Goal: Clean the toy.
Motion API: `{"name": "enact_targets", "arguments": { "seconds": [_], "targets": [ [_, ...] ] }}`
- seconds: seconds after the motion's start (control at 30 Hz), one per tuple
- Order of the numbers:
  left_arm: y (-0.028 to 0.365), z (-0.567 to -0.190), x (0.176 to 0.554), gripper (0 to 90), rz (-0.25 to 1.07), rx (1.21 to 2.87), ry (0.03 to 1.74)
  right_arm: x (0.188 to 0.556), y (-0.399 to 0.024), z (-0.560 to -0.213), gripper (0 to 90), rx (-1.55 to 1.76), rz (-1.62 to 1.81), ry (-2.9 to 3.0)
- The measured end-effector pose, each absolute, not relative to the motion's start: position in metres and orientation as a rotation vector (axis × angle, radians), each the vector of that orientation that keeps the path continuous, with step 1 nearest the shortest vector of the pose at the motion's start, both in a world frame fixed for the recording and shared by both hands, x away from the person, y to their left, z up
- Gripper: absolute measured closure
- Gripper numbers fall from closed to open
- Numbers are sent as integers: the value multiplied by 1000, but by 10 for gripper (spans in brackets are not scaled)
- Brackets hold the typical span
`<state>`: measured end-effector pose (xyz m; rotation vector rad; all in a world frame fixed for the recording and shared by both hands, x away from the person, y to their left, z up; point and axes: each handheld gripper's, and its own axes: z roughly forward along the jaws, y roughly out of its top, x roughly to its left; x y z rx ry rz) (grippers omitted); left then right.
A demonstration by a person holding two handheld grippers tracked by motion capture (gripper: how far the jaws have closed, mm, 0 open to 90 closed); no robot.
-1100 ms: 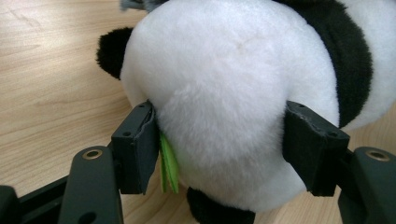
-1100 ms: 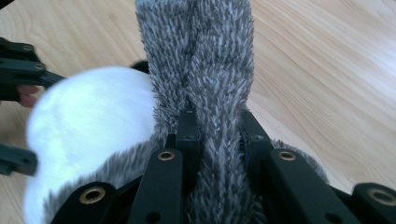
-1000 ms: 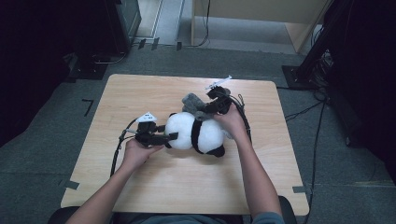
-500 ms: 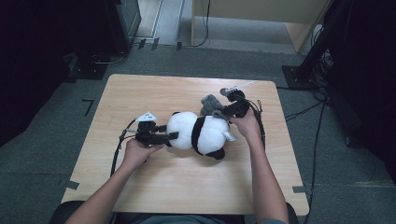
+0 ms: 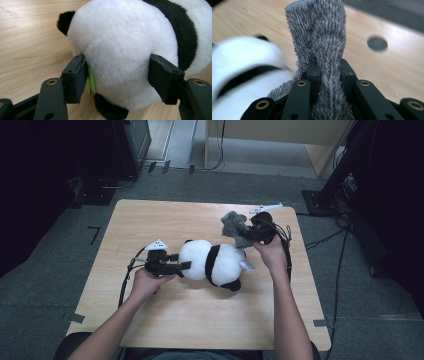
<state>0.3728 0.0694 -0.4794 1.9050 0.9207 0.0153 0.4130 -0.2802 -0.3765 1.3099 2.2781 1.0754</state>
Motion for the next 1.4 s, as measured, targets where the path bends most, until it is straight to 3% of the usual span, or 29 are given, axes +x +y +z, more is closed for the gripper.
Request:
{"name": "enact_targets", "arguments": {
  "seconds": [0.23, 0.67, 1.0, 1.4],
  "targets": [
    [69, -479, 372, 343, 23, 1902, 918, 395, -226, -352, 756, 1095, 1154, 2322],
    [68, -480, 370, 343, 32, 1901, 926, 399, -146, -383, 753, 932, 1081, 2538],
    [69, -480, 370, 341, 31, 1912, 926, 399, -160, -392, 750, 992, 1068, 2538],
    [69, -479, 371, 341, 21, 1916, 930, 375, -211, -380, 748, 1099, 1063, 2426]
  ]
}}
